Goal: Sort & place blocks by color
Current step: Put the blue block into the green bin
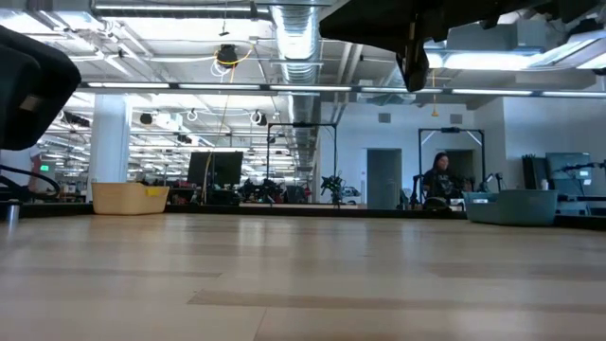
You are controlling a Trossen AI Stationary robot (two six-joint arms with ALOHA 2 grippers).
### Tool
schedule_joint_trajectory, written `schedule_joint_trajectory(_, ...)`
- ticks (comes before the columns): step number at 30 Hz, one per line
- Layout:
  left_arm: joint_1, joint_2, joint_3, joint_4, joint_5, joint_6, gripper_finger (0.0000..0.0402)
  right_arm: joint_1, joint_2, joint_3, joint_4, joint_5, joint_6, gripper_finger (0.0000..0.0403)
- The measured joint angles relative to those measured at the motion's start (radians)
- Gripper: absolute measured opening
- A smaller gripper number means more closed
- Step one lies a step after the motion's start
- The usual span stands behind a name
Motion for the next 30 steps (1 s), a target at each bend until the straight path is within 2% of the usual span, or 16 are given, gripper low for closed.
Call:
schedule_joint_trajectory(3, 0.004, 0.002, 0.000, 0.002, -0.019, -0.033, 0.0292, 0.000, 0.000, 0.000, 0.000, 0.000, -0.001, 0.0020)
schedule_joint_trajectory(7, 0.009, 0.043, 0.000, 0.029, 0.007, -0.046, 0.0261, 0.000, 0.000, 0.000, -0.001, 0.000, -0.001, 0.0019)
schedule_joint_trajectory(14, 0.007, 0.073, 0.000, 0.062, 0.032, -0.036, 0.0231, 0.000, 0.000, 0.000, -0.013, 0.000, -0.001, 0.0020)
schedule_joint_trajectory(21, -0.001, 0.057, 0.000, 0.063, 0.033, -0.047, 0.0139, 0.000, 0.000, 0.000, -0.012, 0.000, -0.002, 0.0020)
schedule_joint_trajectory(23, 0.005, 0.040, 0.000, 0.045, 0.025, -0.100, 0.0137, 0.000, 0.000, 0.000, -0.012, 0.000, -0.002, 0.0018)
schedule_joint_trajectory(27, 0.012, -0.045, 0.000, -0.102, 0.027, -0.220, 0.0137, 0.000, 0.000, 0.000, -0.011, 0.000, 0.010, 0.0017)
schedule_joint_trajectory(30, -0.003, -0.169, 0.000, -0.350, 0.041, -0.387, 0.0137, 0.000, 0.000, 0.000, -0.011, 0.000, 0.014, 0.0018)
